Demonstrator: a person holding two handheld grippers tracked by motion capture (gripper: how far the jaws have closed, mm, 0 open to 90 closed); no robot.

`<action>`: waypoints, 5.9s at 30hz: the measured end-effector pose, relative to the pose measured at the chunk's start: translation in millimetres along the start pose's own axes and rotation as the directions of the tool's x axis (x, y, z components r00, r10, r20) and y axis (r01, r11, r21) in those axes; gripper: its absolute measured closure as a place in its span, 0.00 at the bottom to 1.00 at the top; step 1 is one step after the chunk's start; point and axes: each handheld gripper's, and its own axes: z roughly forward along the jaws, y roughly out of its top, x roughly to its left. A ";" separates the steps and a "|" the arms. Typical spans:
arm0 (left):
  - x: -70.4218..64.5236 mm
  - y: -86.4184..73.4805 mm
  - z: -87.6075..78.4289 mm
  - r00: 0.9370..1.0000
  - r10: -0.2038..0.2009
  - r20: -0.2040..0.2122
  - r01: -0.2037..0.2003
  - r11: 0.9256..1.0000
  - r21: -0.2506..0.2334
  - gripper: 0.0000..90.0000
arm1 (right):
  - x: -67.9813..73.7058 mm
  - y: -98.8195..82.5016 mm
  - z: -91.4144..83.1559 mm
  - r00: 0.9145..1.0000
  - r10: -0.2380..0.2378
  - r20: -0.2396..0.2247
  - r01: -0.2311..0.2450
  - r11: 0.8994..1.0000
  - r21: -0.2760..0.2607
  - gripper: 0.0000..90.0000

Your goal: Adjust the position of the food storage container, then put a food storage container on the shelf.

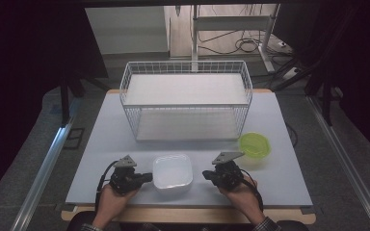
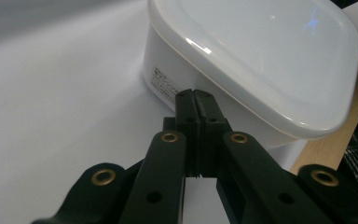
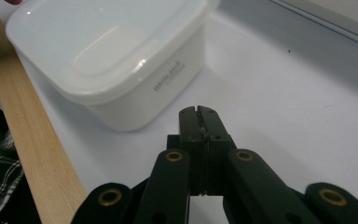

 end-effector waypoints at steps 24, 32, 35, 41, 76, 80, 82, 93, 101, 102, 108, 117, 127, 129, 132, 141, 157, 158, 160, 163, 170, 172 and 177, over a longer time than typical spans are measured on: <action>-14.4 32.1 39.0 0.997 0.078 0.015 -0.079 0.996 0.033 1.00 | -17.8 -5.5 3.3 0.996 0.042 0.077 -0.041 0.999 -0.010 1.00; -16.9 31.2 40.1 0.996 0.089 0.009 -0.089 0.995 0.043 1.00 | -21.5 -1.4 8.4 0.992 0.051 0.118 -0.050 0.999 -0.017 1.00; -15.5 30.7 39.5 0.996 0.094 0.003 -0.094 0.995 0.037 0.97 | -23.2 -1.4 9.1 0.992 0.055 0.111 -0.054 0.998 -0.018 1.00; -10.8 27.2 21.5 0.988 0.128 -0.082 -0.128 0.992 0.006 0.69 | -24.5 -6.6 -1.2 0.993 0.040 0.114 -0.037 0.999 -0.029 0.91; -16.6 6.0 -0.7 0.985 0.157 -0.075 -0.163 0.984 -0.077 0.05 | -24.6 -21.2 -25.6 0.998 0.044 0.037 -0.038 0.989 -0.144 0.06; -26.0 11.0 3.9 0.975 0.195 -0.103 -0.200 0.979 -0.033 0.04 | -22.3 -16.9 -24.9 0.999 0.039 0.036 -0.034 0.990 -0.140 0.06; -29.7 14.1 3.7 0.973 0.213 -0.091 -0.217 0.976 -0.034 0.04 | -20.6 -14.3 -24.3 0.999 0.031 0.036 -0.026 0.990 -0.135 0.06; -32.5 33.9 10.4 0.987 0.159 0.013 -0.158 0.984 -0.080 0.15 | -14.7 0.0 -17.2 0.996 0.084 -0.017 -0.085 0.995 -0.057 0.18; -27.2 48.1 28.6 0.990 0.131 0.059 -0.129 0.991 -0.046 0.17 | -19.5 16.4 -6.9 0.992 0.108 -0.059 -0.111 0.993 -0.047 0.24; -26.1 49.6 31.8 0.989 0.128 0.068 -0.126 0.991 -0.035 0.17 | -19.7 17.7 -4.3 0.993 0.107 -0.059 -0.109 0.993 -0.036 0.24; -24.2 52.9 41.0 0.989 0.083 0.126 -0.082 0.996 -0.018 0.17 | -24.8 22.1 4.9 0.981 0.165 -0.098 -0.165 0.986 0.009 0.30; -36.8 48.7 32.5 0.992 0.065 0.112 -0.068 0.998 0.020 0.29 | -19.6 20.2 -8.2 0.972 0.214 -0.098 -0.211 0.977 0.039 0.54; -50.9 44.7 16.1 0.999 -0.012 0.034 0.012 1.000 0.011 0.63 | -11.7 14.8 -24.0 0.939 0.334 -0.081 -0.329 0.942 0.062 0.74; -49.7 43.8 13.6 0.998 -0.042 0.036 0.042 0.999 -0.007 0.68 | -10.1 14.4 -25.0 0.938 0.338 -0.074 -0.335 0.941 0.053 0.77; -47.6 43.2 9.1 0.999 -0.052 0.003 0.052 0.997 -0.051 0.76 | -9.9 14.2 -27.2 0.934 0.347 -0.083 -0.346 0.938 0.025 0.84; -42.9 41.4 8.0 0.997 -0.080 -0.017 0.079 0.993 -0.085 0.84 | -4.6 14.0 -24.7 0.954 0.297 -0.050 -0.298 0.954 -0.037 0.88; -46.3 43.4 10.9 0.994 -0.096 -0.052 0.090 0.991 -0.100 0.86 | -0.6 13.1 -16.9 0.959 0.279 0.043 -0.273 0.956 -0.111 0.86; -46.1 43.8 11.1 0.994 -0.094 -0.053 0.089 0.991 -0.101 0.87 | -0.2 13.2 -16.7 0.959 0.278 0.047 -0.271 0.956 -0.112 0.86; -45.6 44.6 11.3 0.994 -0.099 -0.053 0.093 0.990 -0.105 0.87 | -0.3 13.2 -16.1 0.959 0.278 0.050 -0.271 0.956 -0.115 0.86; -44.8 47.4 9.7 0.994 -0.095 -0.052 0.089 0.989 -0.115 0.87 | -1.1 13.9 -16.3 0.958 0.281 0.050 -0.273 0.954 -0.125 0.86; -44.5 56.7 3.9 0.996 -0.073 -0.056 0.065 0.989 -0.136 0.87 | -0.9 21.6 -23.3 0.963 0.265 0.059 -0.253 0.954 -0.160 0.86; -45.4 63.8 1.4 0.996 -0.065 -0.056 0.056 0.988 -0.145 0.87 | -1.7 26.5 -28.5 0.964 0.259 0.062 -0.245 0.953 -0.179 0.86; -47.8 79.1 -6.2 0.997 -0.040 -0.069 0.027 0.984 -0.174 0.87 | -3.2 36.7 -38.6 0.965 0.251 0.071 -0.231 0.949 -0.214 0.86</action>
